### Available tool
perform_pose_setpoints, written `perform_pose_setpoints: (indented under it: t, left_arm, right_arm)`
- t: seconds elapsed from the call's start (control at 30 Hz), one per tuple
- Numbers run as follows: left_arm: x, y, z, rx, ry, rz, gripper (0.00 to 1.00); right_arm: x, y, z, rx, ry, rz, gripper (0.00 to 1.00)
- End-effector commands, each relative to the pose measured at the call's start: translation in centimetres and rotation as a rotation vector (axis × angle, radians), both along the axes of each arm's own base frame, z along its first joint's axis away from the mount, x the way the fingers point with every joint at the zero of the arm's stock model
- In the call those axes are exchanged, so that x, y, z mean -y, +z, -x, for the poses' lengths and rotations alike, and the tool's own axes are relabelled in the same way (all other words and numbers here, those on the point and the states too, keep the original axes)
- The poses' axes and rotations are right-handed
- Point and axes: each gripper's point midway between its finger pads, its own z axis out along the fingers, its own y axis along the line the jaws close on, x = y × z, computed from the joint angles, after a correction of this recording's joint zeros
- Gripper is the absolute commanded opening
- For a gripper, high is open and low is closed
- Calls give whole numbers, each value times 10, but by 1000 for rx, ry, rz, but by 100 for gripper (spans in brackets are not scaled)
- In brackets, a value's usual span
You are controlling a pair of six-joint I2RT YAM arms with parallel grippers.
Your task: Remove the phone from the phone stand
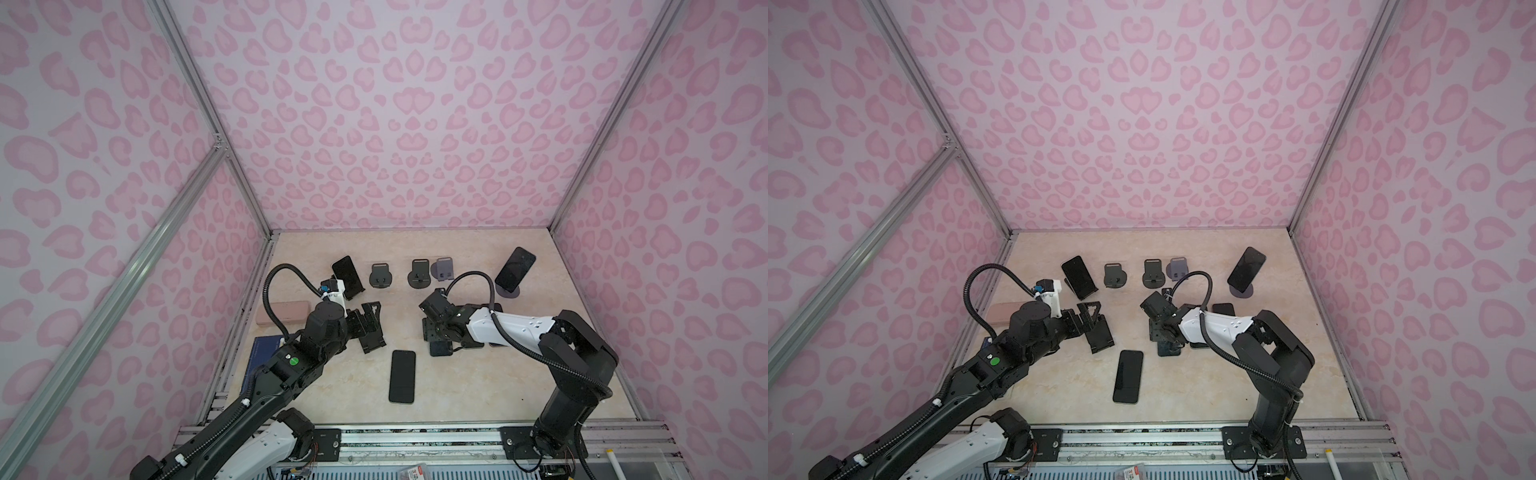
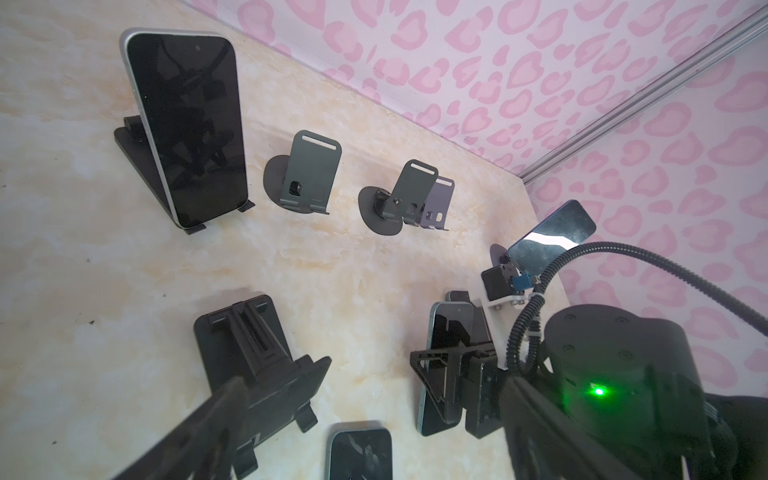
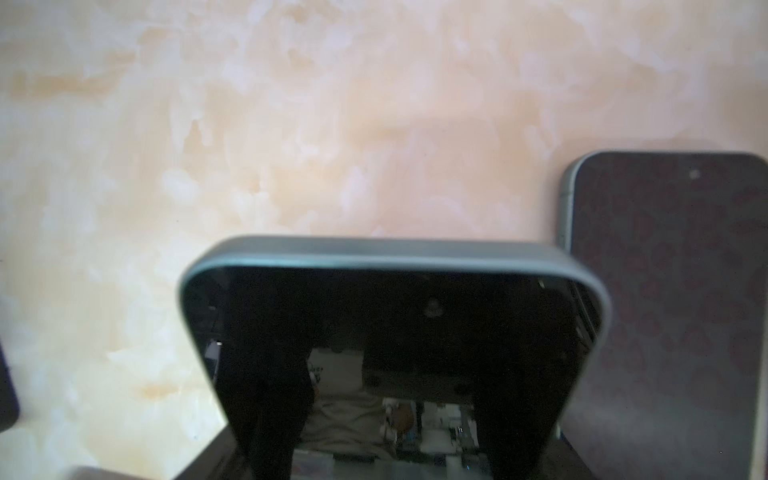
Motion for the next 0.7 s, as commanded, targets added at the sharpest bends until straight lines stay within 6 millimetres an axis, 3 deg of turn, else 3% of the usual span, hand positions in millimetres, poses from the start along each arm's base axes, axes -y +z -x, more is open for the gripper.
perform_pose_setpoints:
  t: [0.0,0.67]
  left_arm:
    - [1,2,-2,-4,5,11,98]
    - [-1,6,-1,-5,18,12,99]
  right_arm:
    - [11,-9,1,7,-16,56,69]
    - [26,-30,4,-1,-37,129,71]
